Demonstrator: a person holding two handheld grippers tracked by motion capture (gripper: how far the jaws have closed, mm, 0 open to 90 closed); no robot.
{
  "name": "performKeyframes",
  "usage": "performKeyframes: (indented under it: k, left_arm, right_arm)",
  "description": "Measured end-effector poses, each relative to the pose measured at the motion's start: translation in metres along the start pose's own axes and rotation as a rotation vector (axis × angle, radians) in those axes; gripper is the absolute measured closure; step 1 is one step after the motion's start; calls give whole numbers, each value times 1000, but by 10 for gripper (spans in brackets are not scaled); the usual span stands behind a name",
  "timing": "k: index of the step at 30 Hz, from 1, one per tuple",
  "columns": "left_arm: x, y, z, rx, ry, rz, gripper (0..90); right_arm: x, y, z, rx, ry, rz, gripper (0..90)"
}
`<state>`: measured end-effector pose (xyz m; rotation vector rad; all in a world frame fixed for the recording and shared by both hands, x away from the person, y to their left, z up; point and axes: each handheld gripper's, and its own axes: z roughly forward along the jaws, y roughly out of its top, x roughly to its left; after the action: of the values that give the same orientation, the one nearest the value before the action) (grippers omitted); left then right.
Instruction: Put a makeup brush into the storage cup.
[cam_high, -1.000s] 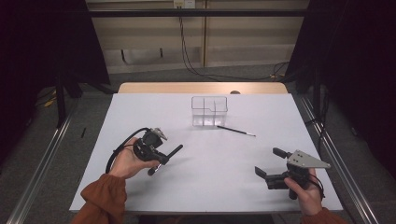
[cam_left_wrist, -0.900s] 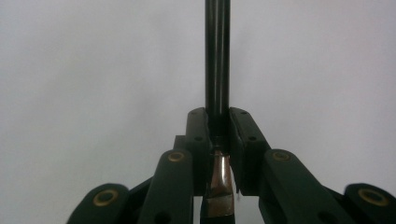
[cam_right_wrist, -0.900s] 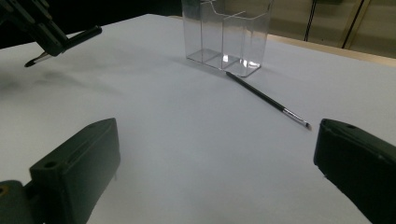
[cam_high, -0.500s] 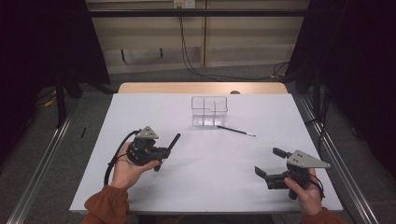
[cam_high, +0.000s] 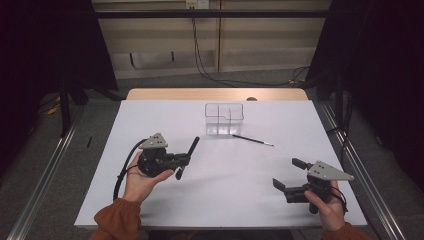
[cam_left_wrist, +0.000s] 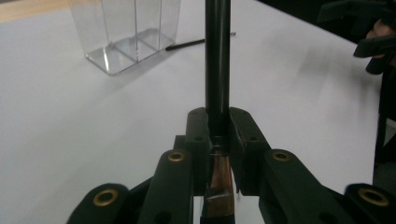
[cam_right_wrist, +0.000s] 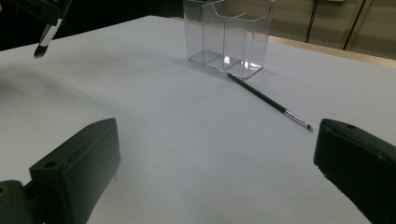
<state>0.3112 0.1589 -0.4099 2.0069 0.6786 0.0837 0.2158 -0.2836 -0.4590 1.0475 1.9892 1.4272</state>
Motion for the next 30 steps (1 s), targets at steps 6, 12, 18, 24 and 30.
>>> performKeyframes:
  k: [6, 12, 18, 24, 30]
  left_arm:
    - [-7, 3, 5, -14, -62, 23, 790]
    - [-16, 10, 15, 4, -97, 67, 790]
    - [-27, 19, 21, 15, -126, 107, 789]
    - [-36, 25, 33, 57, -158, 139, 790]
    - [-43, 35, 40, 88, -191, 167, 790]
  right_arm:
    - [0, 1, 1, -12, 6, 12, 4]
    - [4, 4, 7, -17, 48, -4, 5]
    - [6, 11, 7, -34, 67, -19, 3]
    - [10, 20, 14, -34, 99, -41, 2]
    - [18, 30, 24, -1, 173, -72, 1]
